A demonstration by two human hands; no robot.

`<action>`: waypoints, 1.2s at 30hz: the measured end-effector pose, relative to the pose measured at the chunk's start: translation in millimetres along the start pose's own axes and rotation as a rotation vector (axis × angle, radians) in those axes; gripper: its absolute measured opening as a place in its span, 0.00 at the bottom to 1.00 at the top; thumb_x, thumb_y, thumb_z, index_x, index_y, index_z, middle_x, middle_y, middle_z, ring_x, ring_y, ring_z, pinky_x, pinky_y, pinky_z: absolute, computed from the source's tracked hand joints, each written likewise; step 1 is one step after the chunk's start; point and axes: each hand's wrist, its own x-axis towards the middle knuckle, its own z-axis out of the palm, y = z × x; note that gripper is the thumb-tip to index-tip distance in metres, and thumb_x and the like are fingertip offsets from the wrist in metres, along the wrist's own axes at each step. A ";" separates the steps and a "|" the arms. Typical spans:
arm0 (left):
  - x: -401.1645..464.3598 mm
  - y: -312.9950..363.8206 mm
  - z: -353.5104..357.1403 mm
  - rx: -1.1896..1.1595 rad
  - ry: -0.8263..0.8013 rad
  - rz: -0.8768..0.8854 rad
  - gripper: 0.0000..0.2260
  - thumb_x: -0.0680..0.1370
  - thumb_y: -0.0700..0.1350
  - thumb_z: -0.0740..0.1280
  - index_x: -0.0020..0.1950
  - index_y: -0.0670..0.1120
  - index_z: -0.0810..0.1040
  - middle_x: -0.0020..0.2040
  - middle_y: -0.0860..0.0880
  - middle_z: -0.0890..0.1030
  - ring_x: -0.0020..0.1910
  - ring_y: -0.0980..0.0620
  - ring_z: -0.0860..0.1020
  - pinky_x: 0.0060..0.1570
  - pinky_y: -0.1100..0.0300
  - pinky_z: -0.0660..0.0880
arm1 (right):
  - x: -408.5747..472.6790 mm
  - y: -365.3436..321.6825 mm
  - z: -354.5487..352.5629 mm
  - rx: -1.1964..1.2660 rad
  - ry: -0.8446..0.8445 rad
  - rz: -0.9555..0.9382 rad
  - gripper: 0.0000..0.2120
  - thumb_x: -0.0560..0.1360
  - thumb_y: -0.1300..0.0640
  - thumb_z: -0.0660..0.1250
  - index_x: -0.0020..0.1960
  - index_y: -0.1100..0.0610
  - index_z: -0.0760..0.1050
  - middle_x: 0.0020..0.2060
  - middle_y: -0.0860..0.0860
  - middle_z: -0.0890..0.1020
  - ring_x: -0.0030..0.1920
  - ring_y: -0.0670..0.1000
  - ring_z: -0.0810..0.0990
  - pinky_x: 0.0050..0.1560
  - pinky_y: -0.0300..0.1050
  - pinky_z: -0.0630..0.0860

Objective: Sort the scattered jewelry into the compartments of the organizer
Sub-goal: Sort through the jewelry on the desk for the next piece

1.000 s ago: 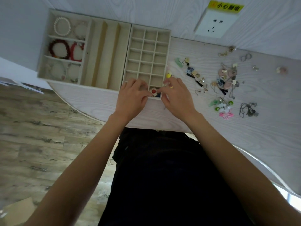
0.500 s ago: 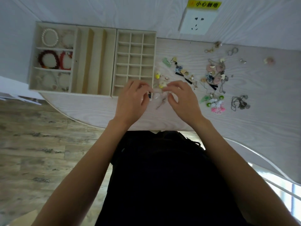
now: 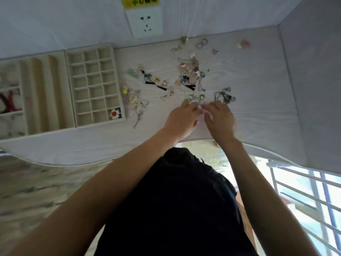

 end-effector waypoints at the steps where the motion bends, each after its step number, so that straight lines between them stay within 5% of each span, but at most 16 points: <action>1: -2.5 -0.9 1.3 0.028 0.037 0.007 0.12 0.76 0.43 0.66 0.60 0.48 0.79 0.58 0.47 0.78 0.60 0.45 0.73 0.51 0.53 0.75 | 0.7 1.3 -0.9 -0.007 -0.016 0.017 0.13 0.72 0.65 0.68 0.55 0.56 0.80 0.50 0.54 0.81 0.51 0.57 0.77 0.47 0.47 0.75; 5: -15.6 -11.8 3.0 -0.008 0.153 -0.019 0.11 0.71 0.40 0.72 0.52 0.49 0.83 0.48 0.49 0.81 0.46 0.47 0.77 0.40 0.56 0.76 | 1.5 6.6 -3.7 -0.025 -0.025 0.053 0.14 0.72 0.63 0.68 0.57 0.56 0.78 0.50 0.55 0.79 0.53 0.58 0.76 0.47 0.50 0.75; 11: -19.2 -15.8 5.4 -0.096 0.177 -0.056 0.05 0.70 0.40 0.74 0.45 0.44 0.83 0.47 0.48 0.82 0.45 0.48 0.78 0.44 0.56 0.77 | -1.8 10.9 -5.3 -0.040 0.016 0.116 0.11 0.73 0.62 0.67 0.55 0.57 0.77 0.53 0.57 0.76 0.53 0.58 0.74 0.43 0.47 0.72; 18: -12.3 -9.7 5.7 -0.233 0.166 -0.191 0.03 0.74 0.42 0.70 0.44 0.42 0.81 0.43 0.46 0.82 0.41 0.48 0.79 0.45 0.59 0.73 | -9.0 -9.1 2.3 -0.061 0.011 -0.261 0.13 0.66 0.64 0.73 0.49 0.58 0.79 0.45 0.53 0.81 0.47 0.56 0.78 0.47 0.44 0.76; 26: -17.5 -14.0 8.4 -0.222 0.098 -0.241 0.04 0.75 0.44 0.68 0.49 0.46 0.80 0.43 0.48 0.82 0.41 0.48 0.79 0.43 0.51 0.76 | -8.2 -14.4 12.0 -0.190 0.002 -0.295 0.13 0.60 0.61 0.76 0.43 0.56 0.78 0.36 0.49 0.80 0.36 0.51 0.79 0.33 0.39 0.74; 31: -18.1 -13.8 0.6 -0.219 0.108 -0.268 0.07 0.75 0.41 0.66 0.51 0.45 0.81 0.41 0.45 0.80 0.40 0.46 0.78 0.38 0.58 0.69 | -11.2 -11.7 17.4 -0.128 0.092 -0.344 0.03 0.68 0.60 0.72 0.37 0.57 0.77 0.32 0.50 0.79 0.28 0.50 0.76 0.22 0.36 0.67; 36: -28.5 -22.1 -22.9 -0.388 0.117 -0.323 0.04 0.74 0.42 0.68 0.47 0.46 0.82 0.41 0.49 0.80 0.40 0.51 0.78 0.42 0.61 0.70 | -6.6 -34.4 10.2 0.062 0.134 -0.296 0.09 0.76 0.58 0.62 0.41 0.60 0.77 0.35 0.52 0.80 0.25 0.50 0.74 0.22 0.39 0.71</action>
